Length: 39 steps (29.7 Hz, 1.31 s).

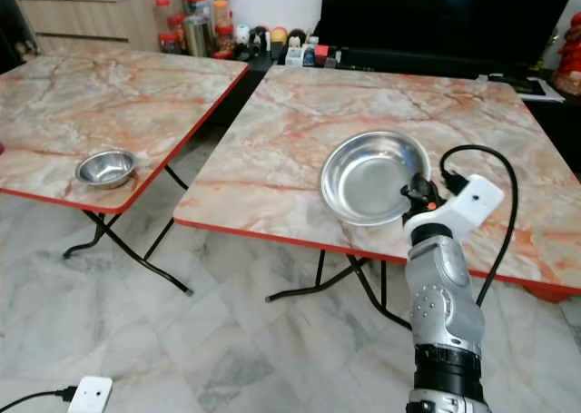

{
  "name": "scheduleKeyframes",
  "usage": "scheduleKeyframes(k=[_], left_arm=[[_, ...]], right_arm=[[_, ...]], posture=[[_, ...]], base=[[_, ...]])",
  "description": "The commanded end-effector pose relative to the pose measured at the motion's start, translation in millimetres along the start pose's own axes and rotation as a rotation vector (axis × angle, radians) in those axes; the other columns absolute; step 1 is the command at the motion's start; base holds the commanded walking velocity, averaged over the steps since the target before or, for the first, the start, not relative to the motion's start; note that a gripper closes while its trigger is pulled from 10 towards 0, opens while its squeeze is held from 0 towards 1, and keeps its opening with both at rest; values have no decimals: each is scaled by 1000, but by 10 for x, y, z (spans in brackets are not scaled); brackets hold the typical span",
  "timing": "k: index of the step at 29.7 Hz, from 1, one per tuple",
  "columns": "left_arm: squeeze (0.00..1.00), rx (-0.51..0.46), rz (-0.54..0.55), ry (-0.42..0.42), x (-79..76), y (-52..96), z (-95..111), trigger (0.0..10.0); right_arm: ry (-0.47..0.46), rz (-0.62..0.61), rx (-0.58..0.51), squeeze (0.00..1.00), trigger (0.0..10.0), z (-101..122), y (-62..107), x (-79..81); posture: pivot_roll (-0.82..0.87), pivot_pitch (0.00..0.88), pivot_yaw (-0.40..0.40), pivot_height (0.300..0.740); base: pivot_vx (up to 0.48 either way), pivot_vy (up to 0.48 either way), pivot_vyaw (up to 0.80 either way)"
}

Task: Setting the table

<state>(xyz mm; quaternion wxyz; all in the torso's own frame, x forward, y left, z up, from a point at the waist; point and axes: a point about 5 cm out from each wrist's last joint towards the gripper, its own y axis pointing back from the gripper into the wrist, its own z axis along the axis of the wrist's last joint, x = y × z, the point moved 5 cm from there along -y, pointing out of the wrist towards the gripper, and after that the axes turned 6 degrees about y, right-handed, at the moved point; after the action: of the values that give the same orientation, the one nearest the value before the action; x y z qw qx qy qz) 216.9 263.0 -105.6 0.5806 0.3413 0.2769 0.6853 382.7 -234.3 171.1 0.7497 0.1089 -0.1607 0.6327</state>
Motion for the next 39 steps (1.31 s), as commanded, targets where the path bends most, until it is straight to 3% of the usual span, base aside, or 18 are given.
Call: scheduleKeyframes(k=[1,11,18,39], left_arm=[[0,17,12,-2,39,14,-67,10000],[0,-4,16,45,38,16,-50,10000],[0,-7,32,34,56,17,-47,10000],[0,0,41,36,63,20,-70,10000]], right_arm=[[20,49,-12,0,10000,32,-4,145],[2,23,10,0,10000,-11,-16,103],[-11,19,13,0,10000,-18,-18,105],[-21,26,3,0,10000,5,-43,146]], posture=[[-18,80,-39,740],[-14,78,-38,740],[-12,74,-38,740],[-12,68,-40,740]], base=[[0,0,800],[0,0,0],[0,0,0],[404,0,-114]])
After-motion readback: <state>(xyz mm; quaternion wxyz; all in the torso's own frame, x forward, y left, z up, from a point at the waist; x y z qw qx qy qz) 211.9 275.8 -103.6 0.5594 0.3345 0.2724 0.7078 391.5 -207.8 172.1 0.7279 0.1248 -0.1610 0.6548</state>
